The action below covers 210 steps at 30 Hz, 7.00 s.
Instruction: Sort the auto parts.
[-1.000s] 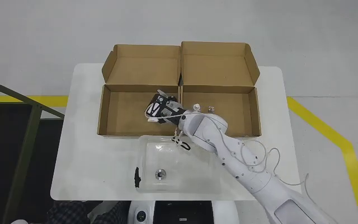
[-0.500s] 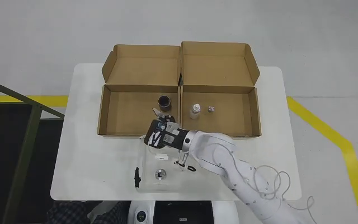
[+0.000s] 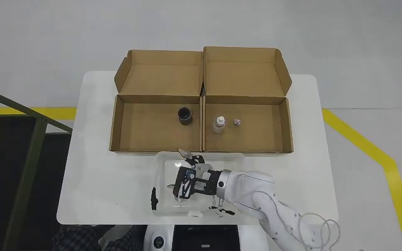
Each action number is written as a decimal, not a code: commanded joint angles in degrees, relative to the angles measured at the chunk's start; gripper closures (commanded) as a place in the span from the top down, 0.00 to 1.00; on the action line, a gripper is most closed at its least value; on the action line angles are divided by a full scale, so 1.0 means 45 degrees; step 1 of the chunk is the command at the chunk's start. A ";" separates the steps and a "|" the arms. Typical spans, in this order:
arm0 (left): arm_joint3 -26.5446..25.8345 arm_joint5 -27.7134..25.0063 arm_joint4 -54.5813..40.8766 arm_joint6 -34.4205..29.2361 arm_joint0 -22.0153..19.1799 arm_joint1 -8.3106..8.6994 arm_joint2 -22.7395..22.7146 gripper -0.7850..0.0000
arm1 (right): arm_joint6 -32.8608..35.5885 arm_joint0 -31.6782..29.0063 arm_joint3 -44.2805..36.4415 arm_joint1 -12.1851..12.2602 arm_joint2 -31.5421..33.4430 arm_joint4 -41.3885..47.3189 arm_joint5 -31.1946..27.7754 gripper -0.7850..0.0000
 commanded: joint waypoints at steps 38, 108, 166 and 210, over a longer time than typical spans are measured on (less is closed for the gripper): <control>0.0000 0.0000 0.0000 0.0000 0.0000 0.0000 0.0000 1.00 | 0.0693 0.0578 0.1925 0.0255 -0.1224 -0.0640 -0.1510 0.76; 0.0000 0.0000 0.0000 0.0000 0.0000 0.0000 0.0000 1.00 | -0.2626 0.0114 -0.0053 0.0884 0.2570 0.5341 -0.0427 0.00; 0.0000 0.0000 0.0000 0.0000 0.0000 0.0000 0.0000 1.00 | -0.1586 0.2489 0.1894 0.0622 0.0755 0.4281 0.1984 0.00; 0.0000 0.0000 0.0000 0.0000 0.0000 0.0000 0.0000 1.00 | 0.1557 0.6536 0.6869 -0.1124 -0.2793 0.2422 0.2895 0.09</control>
